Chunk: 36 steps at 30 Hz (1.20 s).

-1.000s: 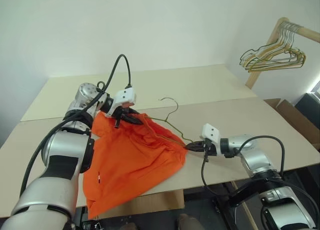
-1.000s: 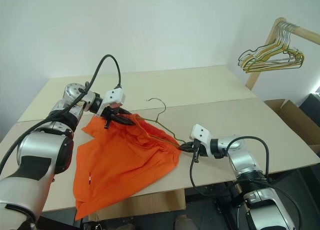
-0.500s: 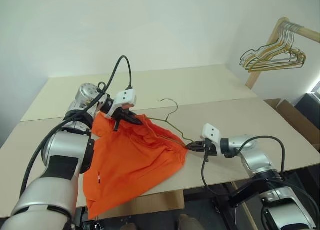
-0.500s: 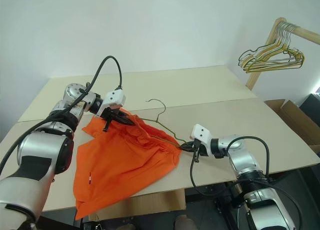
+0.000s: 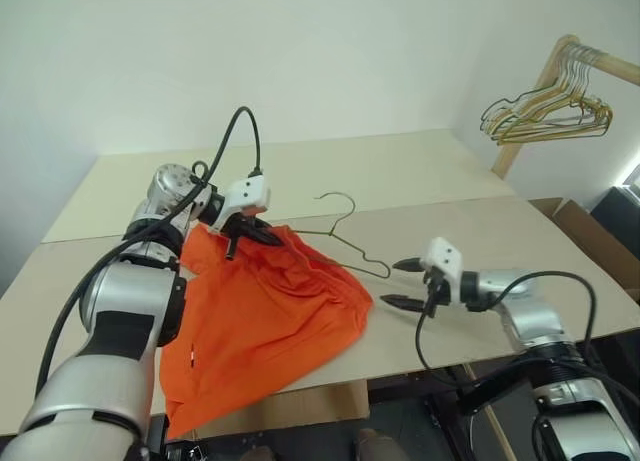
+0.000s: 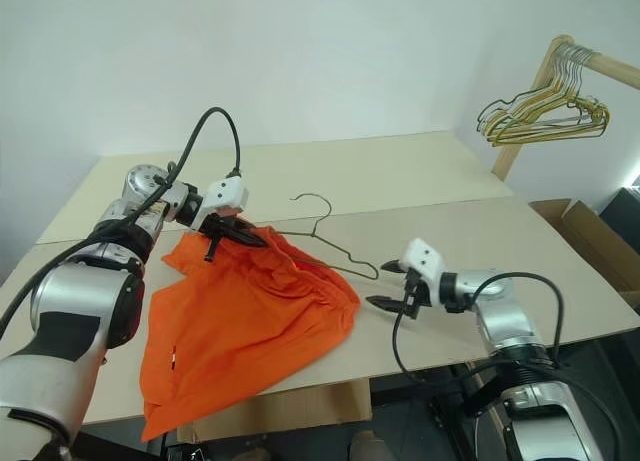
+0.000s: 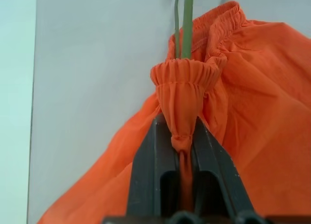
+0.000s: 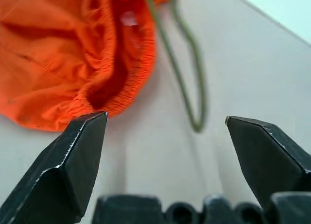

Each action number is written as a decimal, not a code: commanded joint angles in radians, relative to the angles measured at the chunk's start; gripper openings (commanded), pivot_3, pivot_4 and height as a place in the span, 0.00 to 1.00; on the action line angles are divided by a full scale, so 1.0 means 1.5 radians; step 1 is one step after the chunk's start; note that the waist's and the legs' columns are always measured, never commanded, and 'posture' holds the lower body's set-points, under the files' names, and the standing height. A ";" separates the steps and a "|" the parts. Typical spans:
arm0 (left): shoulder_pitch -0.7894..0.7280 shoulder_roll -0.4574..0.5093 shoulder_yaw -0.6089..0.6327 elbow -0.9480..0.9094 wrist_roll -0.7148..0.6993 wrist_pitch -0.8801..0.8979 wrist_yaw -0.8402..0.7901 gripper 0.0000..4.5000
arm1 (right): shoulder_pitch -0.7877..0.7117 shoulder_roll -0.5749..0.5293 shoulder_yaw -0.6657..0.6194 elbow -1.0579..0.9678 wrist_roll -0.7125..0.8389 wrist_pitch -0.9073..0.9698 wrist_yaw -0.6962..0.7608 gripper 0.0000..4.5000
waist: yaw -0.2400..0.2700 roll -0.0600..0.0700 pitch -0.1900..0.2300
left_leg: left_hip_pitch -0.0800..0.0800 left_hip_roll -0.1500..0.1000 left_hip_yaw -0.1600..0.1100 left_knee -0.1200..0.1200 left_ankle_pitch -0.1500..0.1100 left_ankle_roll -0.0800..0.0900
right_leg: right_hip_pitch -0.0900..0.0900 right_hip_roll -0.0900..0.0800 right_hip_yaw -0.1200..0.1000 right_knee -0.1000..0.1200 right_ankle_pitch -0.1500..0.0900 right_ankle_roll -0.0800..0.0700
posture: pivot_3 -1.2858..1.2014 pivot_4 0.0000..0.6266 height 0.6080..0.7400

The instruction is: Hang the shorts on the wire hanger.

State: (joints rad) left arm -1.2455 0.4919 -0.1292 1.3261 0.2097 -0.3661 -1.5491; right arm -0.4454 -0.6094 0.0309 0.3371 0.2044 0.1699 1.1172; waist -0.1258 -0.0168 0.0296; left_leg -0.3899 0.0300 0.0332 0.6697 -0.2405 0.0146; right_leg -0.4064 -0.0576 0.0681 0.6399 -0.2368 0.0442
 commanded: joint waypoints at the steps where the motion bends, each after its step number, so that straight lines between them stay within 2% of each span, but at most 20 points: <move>1: -0.031 0.014 0.014 -0.016 -0.013 -0.008 0.010 0.00 | 0.006 -0.031 -0.083 -0.015 0.088 0.124 0.001 0.97 | 0.001 0.000 0.000 | 0.000 0.000 0.000 0.000 0.000 0.000 | 0.000 0.000 0.000 0.000 0.000 0.000 | 0.48 0.00 1.00; 4: -0.037 0.016 0.019 -0.017 -0.018 -0.010 0.015 0.00 | 0.043 -0.050 -0.113 -0.046 0.119 0.181 -0.003 0.97 | 0.002 0.000 0.000 | 0.000 0.000 0.000 0.000 0.000 0.000 | 0.000 0.000 0.000 0.000 0.000 0.000 | 0.48 0.00 1.00; 7: -0.048 0.019 0.026 -0.018 -0.025 -0.010 0.013 0.00 | 0.122 -0.053 -0.151 -0.125 0.192 0.276 -0.004 0.97 | 0.002 0.000 0.000 | 0.000 0.000 0.000 0.000 0.000 0.000 | 0.000 0.000 -0.001 0.000 0.000 0.000 | 0.47 0.00 1.00; 12: -0.069 0.020 0.036 -0.019 -0.033 -0.015 0.006 0.00 | 0.207 0.035 -0.132 -0.254 0.228 0.329 -0.104 0.97 | -0.007 0.000 0.000 | 0.000 0.000 0.000 0.000 0.000 0.000 | 0.000 0.000 0.000 0.001 -0.001 0.000 | 0.47 0.00 1.00; 14: -0.076 0.020 0.039 -0.019 -0.035 -0.013 0.002 0.00 | 0.206 0.077 -0.118 -0.273 0.223 0.324 -0.142 0.97 | -0.011 0.000 0.000 | 0.001 0.000 0.000 0.000 0.000 0.000 | 0.000 0.000 0.000 0.002 -0.003 0.005 | 0.47 0.00 1.00; 18: -0.085 0.023 0.042 -0.019 -0.035 -0.015 0.000 0.00 | 0.177 0.139 -0.090 -0.268 0.207 0.318 -0.204 0.97 | -0.014 0.000 0.000 | 0.001 0.000 -0.001 0.000 0.000 0.000 | 0.000 0.000 0.000 0.002 -0.004 0.005 | 0.47 0.00 1.00; 25: -0.093 0.029 0.046 -0.020 -0.035 -0.018 0.002 0.00 | 0.149 0.191 -0.016 -0.231 0.157 0.290 -0.245 0.97 | -0.013 0.000 0.000 | 0.000 0.000 -0.001 0.000 0.000 0.000 | 0.000 0.000 0.000 0.002 -0.003 0.005 | 0.48 0.00 1.00; 36: -0.090 0.025 0.055 -0.020 -0.038 -0.019 0.009 0.00 | 0.109 0.224 -0.008 -0.174 0.176 0.292 -0.216 0.97 | -0.015 0.000 0.000 | 0.000 0.000 -0.002 0.001 0.000 0.000 | 0.000 0.000 0.000 0.002 -0.003 0.004 | 0.48 0.00 1.00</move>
State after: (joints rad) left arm -1.3424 0.5230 -0.0675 1.3253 0.1877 -0.3731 -1.5445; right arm -0.2510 -0.2807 0.0304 0.0905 0.4371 0.6126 0.7690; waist -0.1489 -0.0171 0.0298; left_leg -0.3899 0.0299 0.0300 0.6705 -0.2407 0.0146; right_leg -0.4062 -0.0575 0.0677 0.6426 -0.2413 0.0509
